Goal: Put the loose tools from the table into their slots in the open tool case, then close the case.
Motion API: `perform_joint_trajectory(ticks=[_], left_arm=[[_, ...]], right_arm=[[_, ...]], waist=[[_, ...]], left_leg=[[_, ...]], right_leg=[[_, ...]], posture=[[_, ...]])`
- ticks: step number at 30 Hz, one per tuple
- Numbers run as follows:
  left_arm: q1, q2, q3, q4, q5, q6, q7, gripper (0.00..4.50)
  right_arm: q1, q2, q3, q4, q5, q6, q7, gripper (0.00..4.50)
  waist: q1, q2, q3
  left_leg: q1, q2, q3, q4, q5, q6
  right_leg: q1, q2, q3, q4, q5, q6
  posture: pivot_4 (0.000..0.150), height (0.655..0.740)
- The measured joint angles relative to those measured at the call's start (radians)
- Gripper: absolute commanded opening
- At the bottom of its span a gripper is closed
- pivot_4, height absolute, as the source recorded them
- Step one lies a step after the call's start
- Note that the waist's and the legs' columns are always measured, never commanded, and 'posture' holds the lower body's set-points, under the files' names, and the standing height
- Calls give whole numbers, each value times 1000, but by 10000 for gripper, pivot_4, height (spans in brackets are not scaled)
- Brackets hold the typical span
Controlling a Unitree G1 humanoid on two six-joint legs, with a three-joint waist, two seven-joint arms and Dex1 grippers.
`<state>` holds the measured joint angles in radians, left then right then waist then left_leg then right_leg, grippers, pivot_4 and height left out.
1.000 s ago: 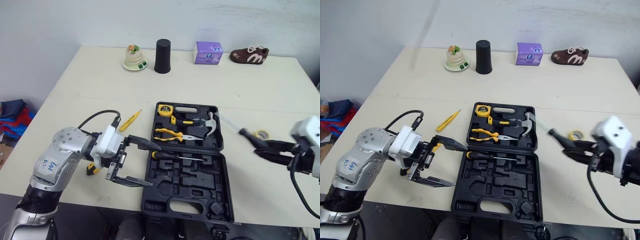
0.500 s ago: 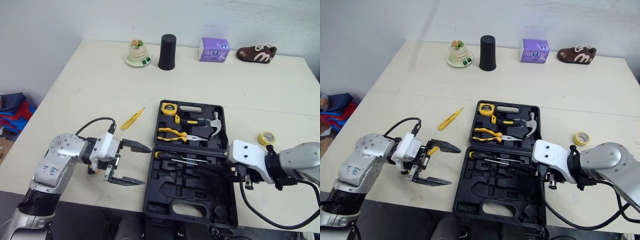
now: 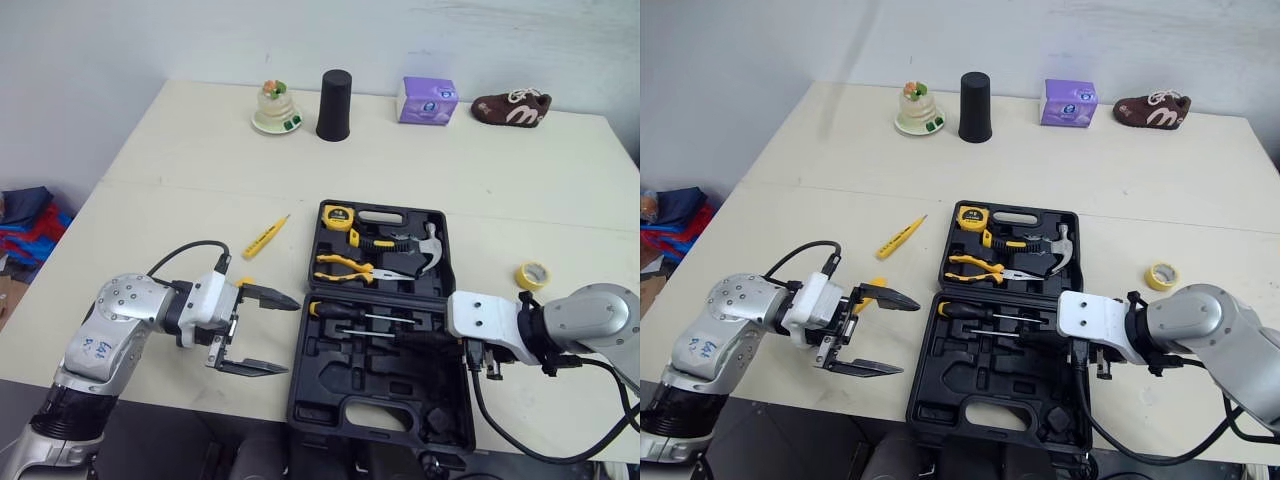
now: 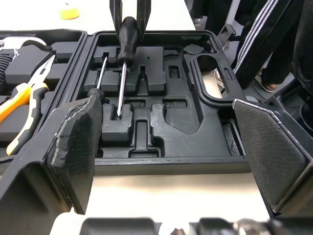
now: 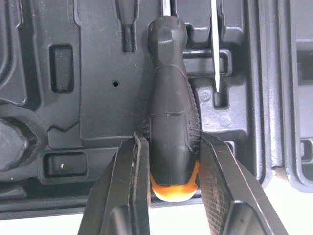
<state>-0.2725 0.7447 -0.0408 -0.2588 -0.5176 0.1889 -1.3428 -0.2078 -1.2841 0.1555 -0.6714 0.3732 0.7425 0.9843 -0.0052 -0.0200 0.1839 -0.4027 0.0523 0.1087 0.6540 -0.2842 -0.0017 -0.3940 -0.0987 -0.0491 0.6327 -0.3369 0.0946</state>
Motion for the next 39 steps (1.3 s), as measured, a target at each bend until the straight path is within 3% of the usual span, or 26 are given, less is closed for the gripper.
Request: perform_joint_trajectory(ticks=[3,9,12,17,27,32,39], left_arm=[[0,0,0,0,7,-1,1,45000],[-1,0,0,0,10,-1,1,45000],[-1,-1,0,0,12,-1,2,45000],[-3,-3,-2,0,15,-1,10,45000],[-25,-1,-3,1,22,4,11,45000],[-36,1,-3,14,33,4,12,45000],[-37,4,-2,38,42,3,12,45000]], right_arm=[[0,11,11,13,-18,-29,13,33232],[2,83,-114,136,-6,-214,77,33232],[-5,238,-137,168,70,-284,99,25813],[-2,353,-76,199,62,-356,111,1320],[53,438,-24,453,-94,-677,122,511],[92,469,-4,525,-114,-799,128,511],[97,483,3,563,-123,-865,123,511]], waist=[[0,0,0],[1,-1,0],[-1,-1,-1],[1,-1,0],[2,-1,0],[0,-3,-2],[-1,-6,-3]], left_leg=[[0,-1,0,1,1,1],[1,-2,0,3,1,2],[1,-1,0,4,1,2],[0,-2,0,7,0,3],[3,-3,2,10,-1,5],[20,-1,2,7,-8,9],[28,2,2,6,-12,7]], right_leg=[[0,0,0,3,0,0],[0,1,0,4,0,0],[1,2,-1,5,0,0],[1,1,-2,8,0,0],[2,1,-3,11,0,1],[20,1,-3,5,0,0],[29,-4,1,2,-1,-1]], posture=[[1500,7400],[1500,7400],[1500,7400],[1500,7400],[1500,7400],[1500,7400],[1500,7400]])
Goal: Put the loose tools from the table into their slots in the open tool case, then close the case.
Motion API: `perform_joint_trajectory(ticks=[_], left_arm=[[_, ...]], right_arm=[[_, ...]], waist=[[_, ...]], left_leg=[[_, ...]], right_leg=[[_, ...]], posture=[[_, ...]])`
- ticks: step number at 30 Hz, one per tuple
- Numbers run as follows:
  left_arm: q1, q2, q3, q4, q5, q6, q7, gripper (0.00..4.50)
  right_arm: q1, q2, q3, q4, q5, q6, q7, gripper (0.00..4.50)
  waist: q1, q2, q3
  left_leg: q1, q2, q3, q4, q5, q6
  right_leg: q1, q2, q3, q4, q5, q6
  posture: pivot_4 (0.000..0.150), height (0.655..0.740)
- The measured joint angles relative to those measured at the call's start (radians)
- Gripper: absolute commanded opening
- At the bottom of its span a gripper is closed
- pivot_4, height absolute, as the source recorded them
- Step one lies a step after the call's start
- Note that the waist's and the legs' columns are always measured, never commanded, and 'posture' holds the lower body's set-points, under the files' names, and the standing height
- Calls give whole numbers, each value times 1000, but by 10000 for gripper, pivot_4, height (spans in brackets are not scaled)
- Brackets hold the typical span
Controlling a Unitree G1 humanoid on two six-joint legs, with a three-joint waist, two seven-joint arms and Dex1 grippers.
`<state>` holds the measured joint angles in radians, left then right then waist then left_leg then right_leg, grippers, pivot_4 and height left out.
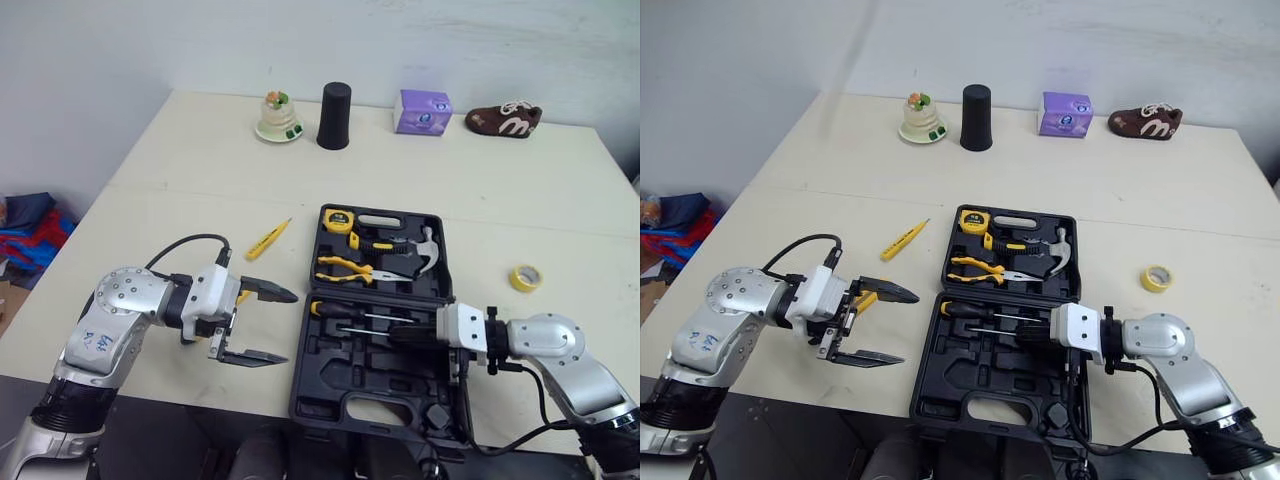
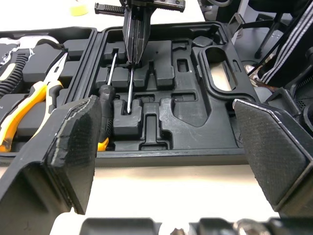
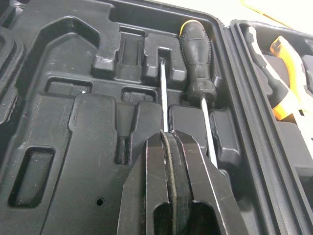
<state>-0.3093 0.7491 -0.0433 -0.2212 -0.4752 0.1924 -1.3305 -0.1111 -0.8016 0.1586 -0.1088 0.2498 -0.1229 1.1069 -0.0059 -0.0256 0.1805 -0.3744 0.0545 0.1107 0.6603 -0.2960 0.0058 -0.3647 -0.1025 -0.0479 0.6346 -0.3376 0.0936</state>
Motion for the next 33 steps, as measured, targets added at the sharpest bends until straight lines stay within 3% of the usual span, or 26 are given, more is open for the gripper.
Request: perform_joint_trajectory(ticks=[6,9,13,16,23,33], left_arm=[[-1,0,8,7,8,-8,19,45000],[16,14,69,58,9,-21,51,45000],[47,38,153,151,22,-45,97,45000],[45,60,227,291,58,-82,163,45000],[11,127,363,641,166,-222,347,45000],[-1,211,489,1085,203,-390,494,45000]], right_arm=[[53,-9,-73,-80,101,158,-13,511],[151,-98,-271,-186,258,349,-31,8984],[276,-144,-531,-246,288,381,-32,29481],[394,-99,-720,-200,243,281,-27,43260],[530,-11,-1056,110,111,99,-151,44329],[692,73,-1202,448,84,-78,-250,44329]], waist=[[2,3,2],[7,7,3],[4,7,3],[6,7,3],[2,6,3],[-11,6,3]], left_leg=[[3,1,-2,-10,1,-2],[-4,1,-2,-11,2,-3],[-10,3,-2,-11,3,-4],[-11,3,-1,-10,3,-3],[-8,-1,5,-12,3,0],[2,1,10,-24,-1,-9]], right_leg=[[3,0,1,-7,1,-3],[-5,0,0,-7,0,-4],[-11,5,-1,-7,0,-4],[-12,6,-5,-7,0,-3],[-12,1,-3,-8,3,2],[-11,0,1,-9,0,-3]], posture=[[1500,7400],[1500,7400],[1500,7400],[1500,7400],[1500,7400],[1500,7400]])
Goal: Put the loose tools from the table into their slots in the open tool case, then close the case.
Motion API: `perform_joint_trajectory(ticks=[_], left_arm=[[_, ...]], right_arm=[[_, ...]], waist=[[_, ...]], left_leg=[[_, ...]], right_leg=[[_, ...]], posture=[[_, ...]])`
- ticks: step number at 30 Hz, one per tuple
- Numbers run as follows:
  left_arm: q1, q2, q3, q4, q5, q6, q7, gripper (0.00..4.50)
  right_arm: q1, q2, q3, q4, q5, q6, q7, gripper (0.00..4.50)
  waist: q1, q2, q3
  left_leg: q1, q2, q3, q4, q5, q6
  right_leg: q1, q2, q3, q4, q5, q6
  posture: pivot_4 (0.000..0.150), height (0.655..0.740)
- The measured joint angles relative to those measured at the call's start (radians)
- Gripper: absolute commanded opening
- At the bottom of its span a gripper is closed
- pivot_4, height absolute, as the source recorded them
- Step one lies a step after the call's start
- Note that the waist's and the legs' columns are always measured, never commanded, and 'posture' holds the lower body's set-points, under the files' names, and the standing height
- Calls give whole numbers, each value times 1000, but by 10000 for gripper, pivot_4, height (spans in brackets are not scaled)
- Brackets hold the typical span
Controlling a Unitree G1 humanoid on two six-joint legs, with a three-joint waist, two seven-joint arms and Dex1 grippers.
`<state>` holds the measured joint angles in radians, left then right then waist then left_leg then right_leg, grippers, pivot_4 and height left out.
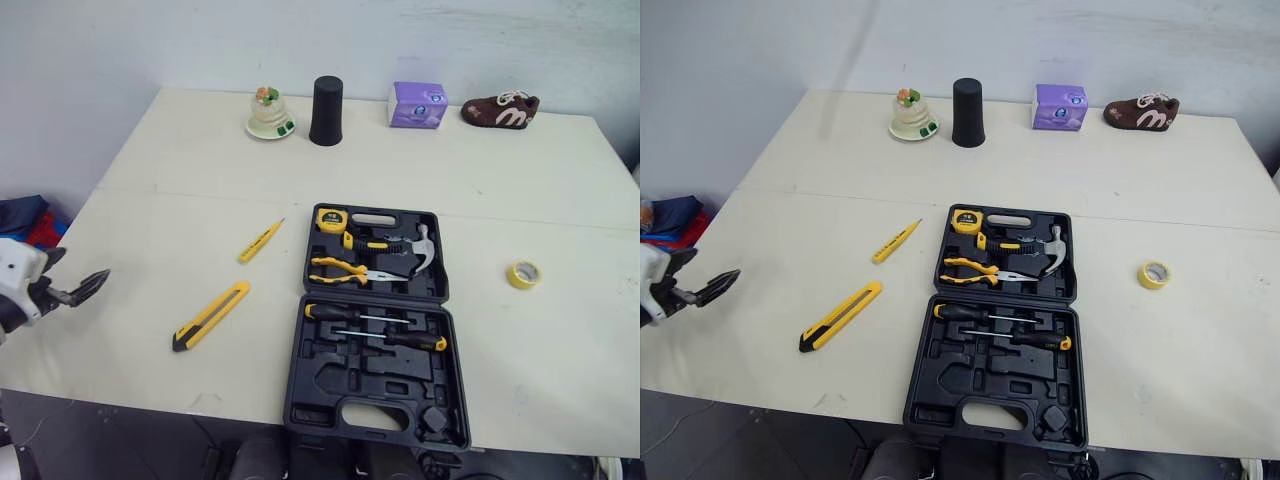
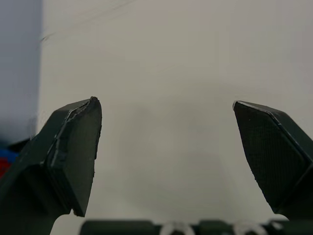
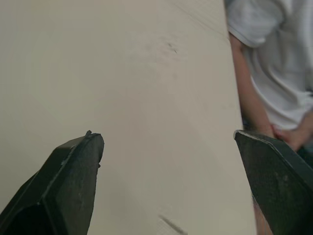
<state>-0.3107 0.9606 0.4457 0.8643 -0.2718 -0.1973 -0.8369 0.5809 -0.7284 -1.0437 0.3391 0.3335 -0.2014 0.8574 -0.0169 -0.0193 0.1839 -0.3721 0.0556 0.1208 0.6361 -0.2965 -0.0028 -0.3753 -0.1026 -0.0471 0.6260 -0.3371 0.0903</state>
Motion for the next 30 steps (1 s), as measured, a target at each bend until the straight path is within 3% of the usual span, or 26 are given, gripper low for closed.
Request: perform_joint_trajectory(ticks=[6,12,16,24,30], left_arm=[[15,-5,11,24,-1,-22,13,45000],[14,-64,-1,-105,-23,8,-19,45000],[6,-93,-27,-263,-64,130,-34,45000],[-52,-94,-151,-668,-171,551,-37,45000],[-219,-178,-331,-803,-154,908,104,45000]], right_arm=[[19,-3,-24,148,3,-114,-40,44329],[-27,-1,12,146,65,-132,7,44329],[-80,31,60,9,159,-134,74,44329],[-130,47,220,-410,296,-7,129,44329],[-207,6,380,-648,363,138,135,44329]], waist=[[-12,0,0],[-17,0,0],[-16,0,0],[-10,0,0],[-4,0,0]], left_leg=[[2,0,0,-5,3,-4],[3,0,0,-5,5,-5],[3,0,0,-5,7,-6],[2,1,0,-5,10,-3],[1,-1,-1,-3,14,-4]], right_leg=[[0,-1,5,1,0,0],[0,0,8,2,0,0],[0,1,8,3,0,0],[0,3,9,3,0,1],[0,6,8,4,1,2]], posture=[[1500,7400],[1500,7400],[1500,7400],[1500,7400],[1500,7400]])
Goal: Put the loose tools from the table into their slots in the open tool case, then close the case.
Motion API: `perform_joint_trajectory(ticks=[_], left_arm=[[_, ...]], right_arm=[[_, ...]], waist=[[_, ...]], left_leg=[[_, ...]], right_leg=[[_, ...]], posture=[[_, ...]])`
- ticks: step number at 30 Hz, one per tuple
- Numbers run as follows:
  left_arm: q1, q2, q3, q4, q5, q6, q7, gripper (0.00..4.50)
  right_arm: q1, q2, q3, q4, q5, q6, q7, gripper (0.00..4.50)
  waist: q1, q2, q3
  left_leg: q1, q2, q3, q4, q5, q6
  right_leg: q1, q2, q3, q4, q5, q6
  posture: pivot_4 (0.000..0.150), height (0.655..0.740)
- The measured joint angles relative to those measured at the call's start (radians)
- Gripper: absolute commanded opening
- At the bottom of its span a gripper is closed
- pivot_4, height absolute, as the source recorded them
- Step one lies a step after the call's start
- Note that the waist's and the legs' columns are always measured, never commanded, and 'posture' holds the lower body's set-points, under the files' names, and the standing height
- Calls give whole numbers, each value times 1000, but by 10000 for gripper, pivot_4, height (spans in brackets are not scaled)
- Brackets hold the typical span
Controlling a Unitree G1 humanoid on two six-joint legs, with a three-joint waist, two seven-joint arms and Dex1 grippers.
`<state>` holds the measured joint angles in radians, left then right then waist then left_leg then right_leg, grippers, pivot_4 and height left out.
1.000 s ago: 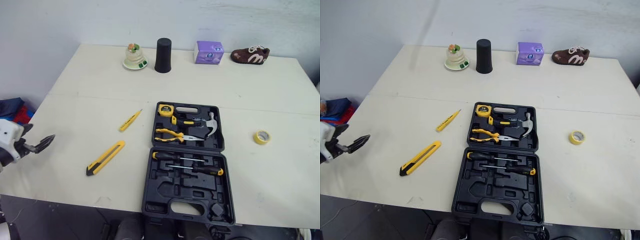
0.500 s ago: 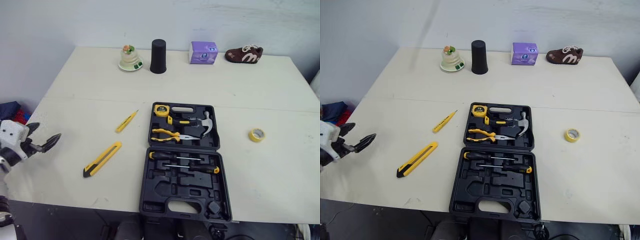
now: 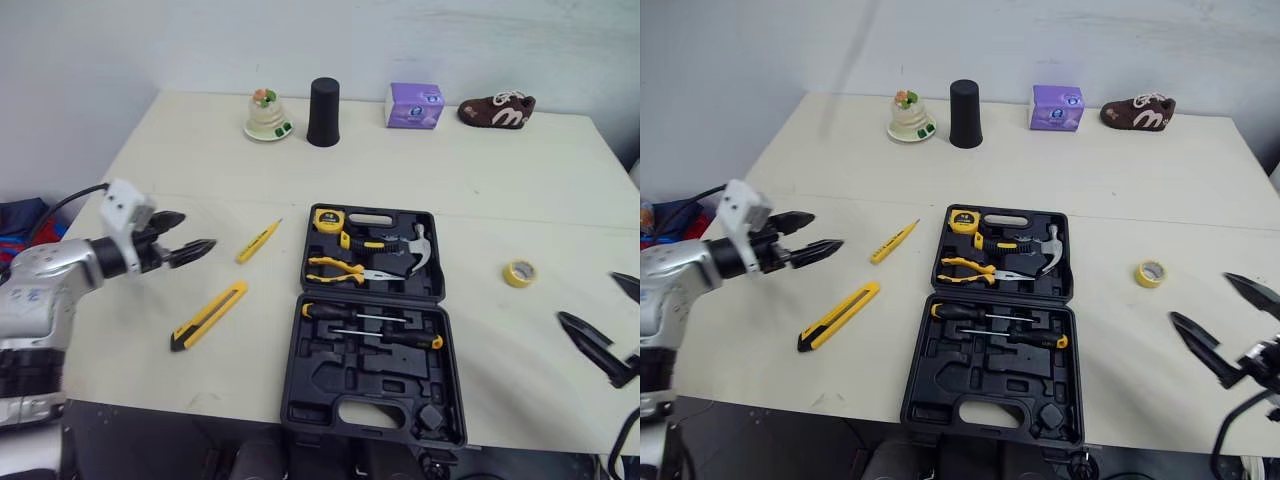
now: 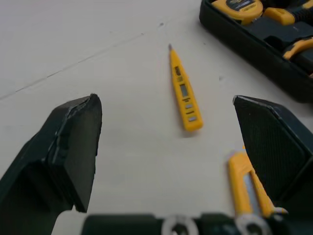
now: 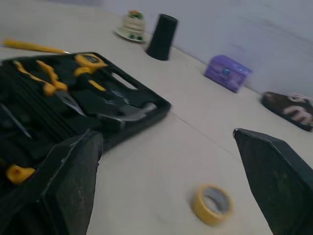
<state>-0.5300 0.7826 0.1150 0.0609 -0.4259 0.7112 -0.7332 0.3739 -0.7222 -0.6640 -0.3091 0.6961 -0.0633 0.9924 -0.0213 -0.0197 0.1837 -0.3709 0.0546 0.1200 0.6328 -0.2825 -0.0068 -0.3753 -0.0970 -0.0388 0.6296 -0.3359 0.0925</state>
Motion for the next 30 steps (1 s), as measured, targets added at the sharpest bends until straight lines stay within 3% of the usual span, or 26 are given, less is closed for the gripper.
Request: perform_joint_trajectory(ticks=[7,13,16,23,30], left_arm=[[-157,-148,-188,107,120,125,114,45000],[-239,-209,-253,298,231,34,149,45000],[-259,-232,-258,355,265,-18,148,36207],[-275,-270,-252,391,292,-63,115,5268],[-233,-267,-209,381,283,-229,27,5069]], right_arm=[[-93,-15,103,-70,4,73,-5,44329],[-108,-9,118,-80,-6,91,-10,44329],[-109,-5,120,-98,-9,104,-27,45000],[-98,11,124,-159,-18,138,-79,45000],[-58,26,122,-183,-31,151,-101,45000]], waist=[[1,-3,1],[9,-4,2],[17,-4,2],[34,-4,2],[38,-4,2]], left_leg=[[-1,-4,1,1,1,1],[-2,-4,0,4,1,2],[-1,-4,1,4,1,2],[-3,-6,0,4,1,3],[-4,-4,0,4,1,4]], right_leg=[[-1,2,-6,-1,0,1],[-1,1,-7,0,0,1],[0,0,-7,1,1,2],[-1,-1,-8,-1,1,2],[-1,-1,-8,-1,1,2]], posture=[[1500,7400],[1500,7400],[1500,7400],[1500,7400],[1500,7400]])
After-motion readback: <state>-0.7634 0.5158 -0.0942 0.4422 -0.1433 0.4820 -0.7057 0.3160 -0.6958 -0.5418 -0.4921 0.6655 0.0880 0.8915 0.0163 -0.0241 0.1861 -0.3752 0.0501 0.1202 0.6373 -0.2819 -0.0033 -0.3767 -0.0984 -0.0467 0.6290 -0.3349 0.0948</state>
